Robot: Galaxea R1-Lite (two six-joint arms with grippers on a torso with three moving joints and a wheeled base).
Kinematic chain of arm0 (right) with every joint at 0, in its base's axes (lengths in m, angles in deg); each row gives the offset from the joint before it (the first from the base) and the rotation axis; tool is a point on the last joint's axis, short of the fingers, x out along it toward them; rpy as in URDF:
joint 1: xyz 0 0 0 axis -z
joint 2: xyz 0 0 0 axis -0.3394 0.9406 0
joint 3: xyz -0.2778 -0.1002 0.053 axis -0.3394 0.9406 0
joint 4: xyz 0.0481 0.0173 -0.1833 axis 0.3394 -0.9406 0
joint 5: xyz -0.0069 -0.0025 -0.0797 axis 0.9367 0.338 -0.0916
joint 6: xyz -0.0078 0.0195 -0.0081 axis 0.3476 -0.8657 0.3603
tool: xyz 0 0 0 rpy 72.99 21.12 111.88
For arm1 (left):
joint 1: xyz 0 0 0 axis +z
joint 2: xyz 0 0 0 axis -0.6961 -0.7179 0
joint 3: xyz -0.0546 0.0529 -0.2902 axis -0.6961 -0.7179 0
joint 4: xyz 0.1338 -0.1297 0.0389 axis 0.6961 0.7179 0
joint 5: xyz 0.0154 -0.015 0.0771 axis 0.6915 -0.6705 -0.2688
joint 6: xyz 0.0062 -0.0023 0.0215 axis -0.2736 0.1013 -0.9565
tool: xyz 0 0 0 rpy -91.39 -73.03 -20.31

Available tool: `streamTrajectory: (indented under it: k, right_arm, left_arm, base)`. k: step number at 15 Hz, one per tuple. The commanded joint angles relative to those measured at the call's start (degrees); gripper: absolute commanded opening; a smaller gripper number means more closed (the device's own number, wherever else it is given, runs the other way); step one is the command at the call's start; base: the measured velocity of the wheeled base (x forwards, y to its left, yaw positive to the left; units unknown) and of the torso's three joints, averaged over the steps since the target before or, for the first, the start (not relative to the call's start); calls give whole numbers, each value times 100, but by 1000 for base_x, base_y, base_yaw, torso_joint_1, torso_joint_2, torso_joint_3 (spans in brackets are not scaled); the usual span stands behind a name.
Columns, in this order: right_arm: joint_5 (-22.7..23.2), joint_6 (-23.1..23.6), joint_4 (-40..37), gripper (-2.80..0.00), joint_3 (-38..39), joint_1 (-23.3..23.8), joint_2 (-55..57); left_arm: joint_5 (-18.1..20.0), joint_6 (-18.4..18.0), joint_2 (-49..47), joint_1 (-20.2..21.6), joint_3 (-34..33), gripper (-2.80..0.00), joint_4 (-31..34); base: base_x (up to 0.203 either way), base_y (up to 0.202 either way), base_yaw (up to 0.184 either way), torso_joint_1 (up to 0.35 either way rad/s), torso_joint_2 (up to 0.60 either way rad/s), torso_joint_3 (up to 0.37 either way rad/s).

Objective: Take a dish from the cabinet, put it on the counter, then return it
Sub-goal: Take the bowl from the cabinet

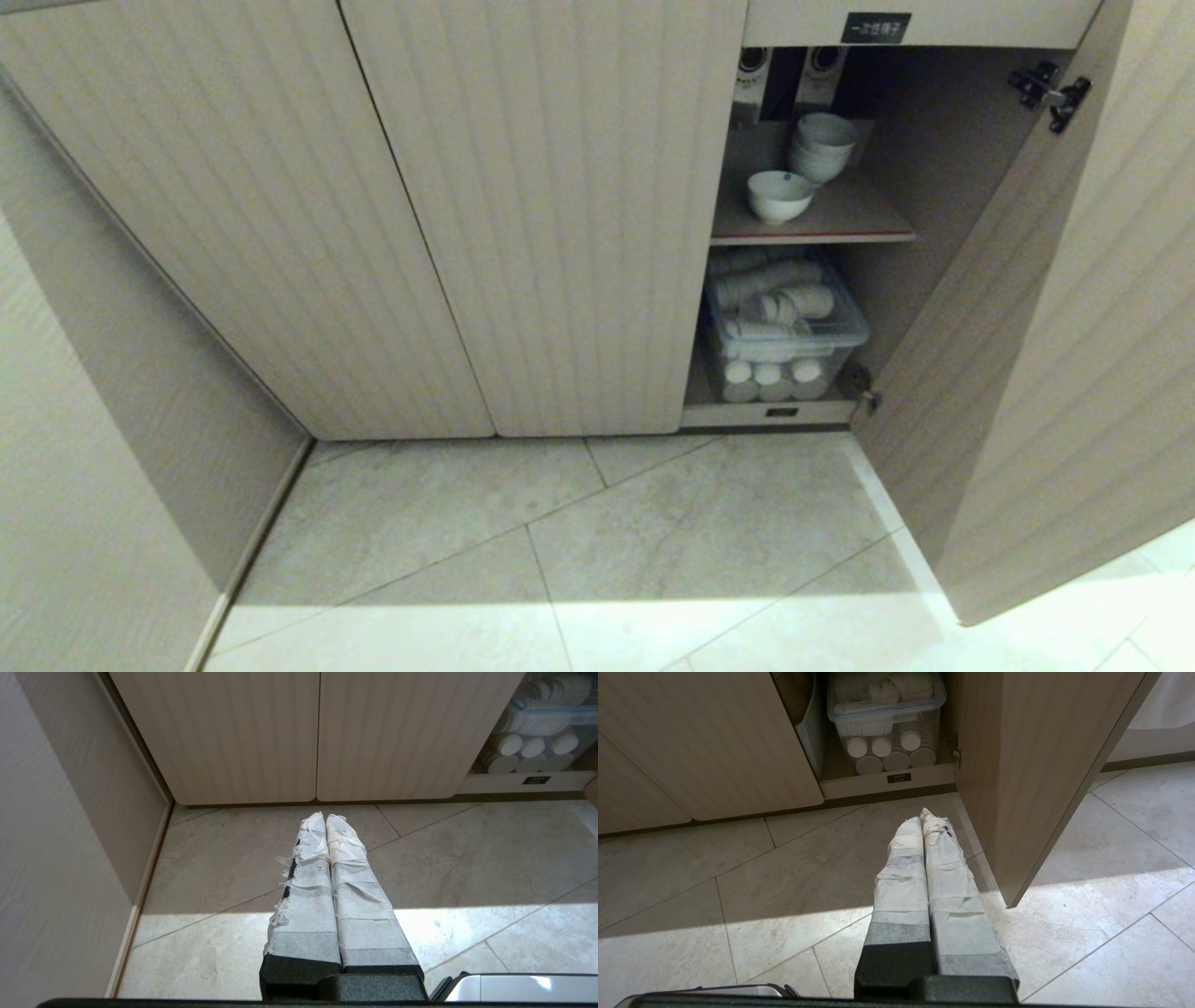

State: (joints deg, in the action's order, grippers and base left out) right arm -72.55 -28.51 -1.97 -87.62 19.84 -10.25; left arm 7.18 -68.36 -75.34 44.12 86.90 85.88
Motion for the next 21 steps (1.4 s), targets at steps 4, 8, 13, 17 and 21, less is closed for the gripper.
streamTrajectory:
  k: [4, 8, 13, 17, 21]
  right_arm:
    - [-1, -2, 4, -280, 0, 0, 7]
    - [-1, -2, 4, -280, 0, 0, 7]
    - [-1, -2, 4, -280, 0, 0, 7]
    - [-1, -2, 4, -280, 0, 0, 7]
    - [-1, -2, 4, -280, 0, 0, 7]
  left_arm:
    - [2, 2, 2, 0, 0, -280, 2]
    - [-6, 2, 2, 0, 0, -280, 2]
    - [2, -7, 2, 0, 0, -280, 2]
    - [2, -15, 2, 0, 0, -280, 2]
    - [7, -50, 2, 0, 0, -280, 2]
  base:
    - [0, 0, 0, 0, 0, 0]
    - [0, 0, 0, 0, 0, 0]
    - [0, 0, 0, 0, 0, 0]
    - [0, 0, 0, 0, 0, 0]
    - [0, 0, 0, 0, 0, 0]
